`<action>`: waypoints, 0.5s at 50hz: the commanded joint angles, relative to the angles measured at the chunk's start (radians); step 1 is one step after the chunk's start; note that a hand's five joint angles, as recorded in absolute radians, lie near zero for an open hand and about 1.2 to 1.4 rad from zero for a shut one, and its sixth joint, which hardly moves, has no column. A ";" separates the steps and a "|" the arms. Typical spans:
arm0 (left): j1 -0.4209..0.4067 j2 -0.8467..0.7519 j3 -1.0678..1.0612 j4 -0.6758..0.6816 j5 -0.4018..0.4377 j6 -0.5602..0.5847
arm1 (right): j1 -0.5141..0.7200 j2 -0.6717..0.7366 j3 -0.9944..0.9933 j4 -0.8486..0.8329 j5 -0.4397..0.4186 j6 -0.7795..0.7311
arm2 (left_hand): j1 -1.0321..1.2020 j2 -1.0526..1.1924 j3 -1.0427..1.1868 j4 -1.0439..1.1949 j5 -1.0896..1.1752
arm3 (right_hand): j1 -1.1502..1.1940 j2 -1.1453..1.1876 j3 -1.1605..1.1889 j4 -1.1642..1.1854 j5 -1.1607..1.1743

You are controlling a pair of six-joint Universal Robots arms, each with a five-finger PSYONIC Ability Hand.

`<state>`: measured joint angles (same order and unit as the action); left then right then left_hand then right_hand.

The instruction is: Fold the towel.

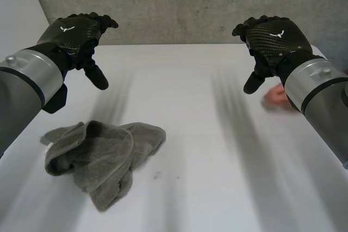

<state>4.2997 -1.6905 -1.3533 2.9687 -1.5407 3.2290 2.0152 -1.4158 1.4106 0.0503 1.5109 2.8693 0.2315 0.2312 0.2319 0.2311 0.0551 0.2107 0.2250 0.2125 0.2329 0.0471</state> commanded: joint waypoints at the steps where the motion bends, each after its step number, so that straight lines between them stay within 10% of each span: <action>1: 0.000 0.008 -0.006 -0.040 0.002 0.043 | 0.007 0.014 0.002 0.023 -0.011 -0.024 | 0.058 0.059 0.058 0.059 0.060 | -0.036 -0.050 -0.038 -0.058 -0.047; 13: 0.055 -0.168 -0.118 -0.002 -0.007 0.345 | 0.079 0.185 0.007 0.149 -0.153 -0.031 | 0.228 0.229 0.228 0.229 0.230 | -0.036 -0.050 -0.038 -0.058 -0.047; 25: 0.137 -0.310 -0.147 0.016 0.001 0.359 | 0.143 0.319 0.014 -0.035 -0.160 0.091 | 0.540 0.540 0.539 0.540 0.542 | -0.036 -0.050 -0.038 -0.058 -0.047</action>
<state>4.4117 -1.9484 -1.4890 2.9763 -1.5419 3.5916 2.1308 -1.1546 1.4219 0.1291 1.3535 2.8712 0.4294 0.4276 0.4257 0.4258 0.2530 0.2107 0.2250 0.2125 0.2329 0.0471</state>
